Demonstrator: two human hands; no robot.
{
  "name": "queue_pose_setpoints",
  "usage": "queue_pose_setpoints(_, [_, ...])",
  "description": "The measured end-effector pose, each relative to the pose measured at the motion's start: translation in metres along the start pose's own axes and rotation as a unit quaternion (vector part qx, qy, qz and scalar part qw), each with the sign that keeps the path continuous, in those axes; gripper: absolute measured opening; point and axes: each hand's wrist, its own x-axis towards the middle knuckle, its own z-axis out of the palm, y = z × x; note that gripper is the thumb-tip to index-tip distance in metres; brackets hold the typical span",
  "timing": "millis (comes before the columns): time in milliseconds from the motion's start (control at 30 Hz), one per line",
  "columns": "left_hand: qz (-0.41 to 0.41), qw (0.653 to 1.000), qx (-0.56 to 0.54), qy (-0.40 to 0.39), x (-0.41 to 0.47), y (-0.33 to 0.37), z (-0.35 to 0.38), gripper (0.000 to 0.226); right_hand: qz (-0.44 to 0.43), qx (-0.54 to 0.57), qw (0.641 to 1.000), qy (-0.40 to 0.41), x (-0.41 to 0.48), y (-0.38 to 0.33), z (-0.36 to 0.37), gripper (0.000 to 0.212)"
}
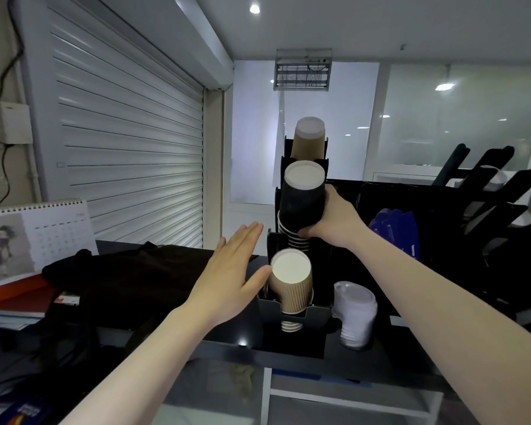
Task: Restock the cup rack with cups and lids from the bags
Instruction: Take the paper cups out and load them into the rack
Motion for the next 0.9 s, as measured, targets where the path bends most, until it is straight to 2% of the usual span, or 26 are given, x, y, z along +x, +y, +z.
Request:
queue_pose_setpoints(100, [-0.003,1.0,-0.003,0.003,0.0,-0.001,-0.002,0.067,-0.011,-0.032,0.999,-0.012,0.002,-0.004,0.004,0.093])
queue_pose_setpoints(200, [-0.006,1.0,-0.005,0.002,0.0,-0.003,-0.004,0.067,0.007,-0.003,0.998,-0.069,0.0,-0.006,0.005,0.099])
queue_pose_setpoints(300, [-0.006,1.0,-0.008,0.008,0.001,-0.004,-0.006,0.066,-0.035,0.043,0.997,-0.045,-0.009,-0.014,0.002,0.105])
queue_pose_setpoints(400, [-0.003,1.0,-0.019,0.01,0.003,-0.003,-0.005,0.066,-0.154,0.004,0.988,-0.005,-0.021,-0.022,-0.002,0.084])
queue_pose_setpoints(467, [-0.002,0.999,-0.031,0.01,0.003,-0.001,-0.004,0.066,-0.214,-0.117,0.97,0.006,-0.027,-0.018,-0.003,0.056])
queue_pose_setpoints(500, [-0.002,0.999,-0.034,0.01,0.003,0.0,-0.003,0.066,-0.231,-0.19,0.954,0.006,-0.03,-0.013,-0.002,0.042])
queue_pose_setpoints(567, [-0.005,0.999,-0.034,0.007,0.002,0.0,-0.003,0.066,-0.204,-0.269,0.941,-0.019,-0.037,-0.003,0.005,0.033])
queue_pose_setpoints(633, [-0.006,0.999,-0.037,0.001,0.0,0.001,-0.003,0.066,-0.159,-0.238,0.957,-0.041,-0.041,0.004,0.009,0.036])
queue_pose_setpoints(733, [-0.005,0.999,-0.034,-0.009,-0.003,0.001,-0.004,0.066,-0.164,-0.193,0.966,-0.044,-0.042,0.002,0.01,0.035])
queue_pose_setpoints(800, [-0.005,0.999,-0.035,-0.009,-0.004,-0.001,-0.004,0.065,-0.169,-0.087,0.982,-0.014,-0.051,-0.005,0.008,0.037])
queue_pose_setpoints(867, [-0.006,0.999,-0.043,-0.006,-0.005,-0.002,-0.004,0.064,-0.185,-0.004,0.983,-0.009,-0.064,-0.015,0.004,0.05])
queue_pose_setpoints(900, [-0.005,0.999,-0.046,-0.007,-0.006,-0.002,-0.003,0.064,-0.204,-0.005,0.978,-0.035,-0.071,-0.019,0.001,0.061])
